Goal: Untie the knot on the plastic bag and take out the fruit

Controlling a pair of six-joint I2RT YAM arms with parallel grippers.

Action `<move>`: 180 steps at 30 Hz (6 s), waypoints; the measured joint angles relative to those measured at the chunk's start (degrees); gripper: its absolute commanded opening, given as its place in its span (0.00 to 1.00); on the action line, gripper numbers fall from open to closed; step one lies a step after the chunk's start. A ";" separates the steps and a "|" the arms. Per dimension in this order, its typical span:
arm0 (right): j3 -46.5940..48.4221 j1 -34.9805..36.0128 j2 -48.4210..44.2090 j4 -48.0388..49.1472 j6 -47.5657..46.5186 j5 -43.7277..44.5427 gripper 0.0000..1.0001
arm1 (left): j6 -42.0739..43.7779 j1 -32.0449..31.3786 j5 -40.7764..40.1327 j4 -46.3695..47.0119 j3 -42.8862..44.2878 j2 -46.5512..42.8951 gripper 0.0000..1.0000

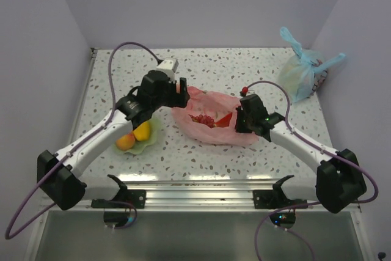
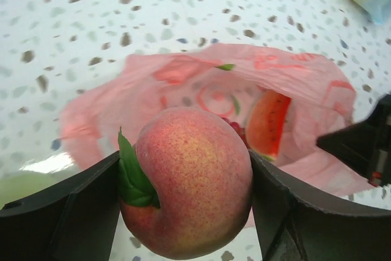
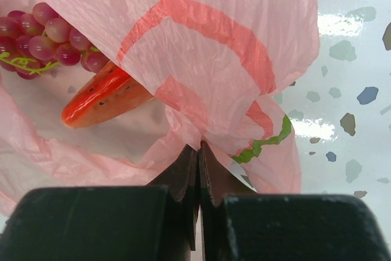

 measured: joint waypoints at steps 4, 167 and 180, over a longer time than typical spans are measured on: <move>0.00 -0.02 -0.02 -0.04 -0.07 0.15 0.00 | -2.38 7.61 -3.78 -2.97 -4.31 -5.79 0.58; 1.05 -7.89 4.57 0.20 0.50 1.42 0.00 | -16.24 15.10 0.07 -13.97 -25.27 -29.73 0.00; 1.03 -7.89 4.94 0.24 0.46 0.09 0.00 | -17.73 16.13 0.59 -19.04 -28.02 -27.80 0.21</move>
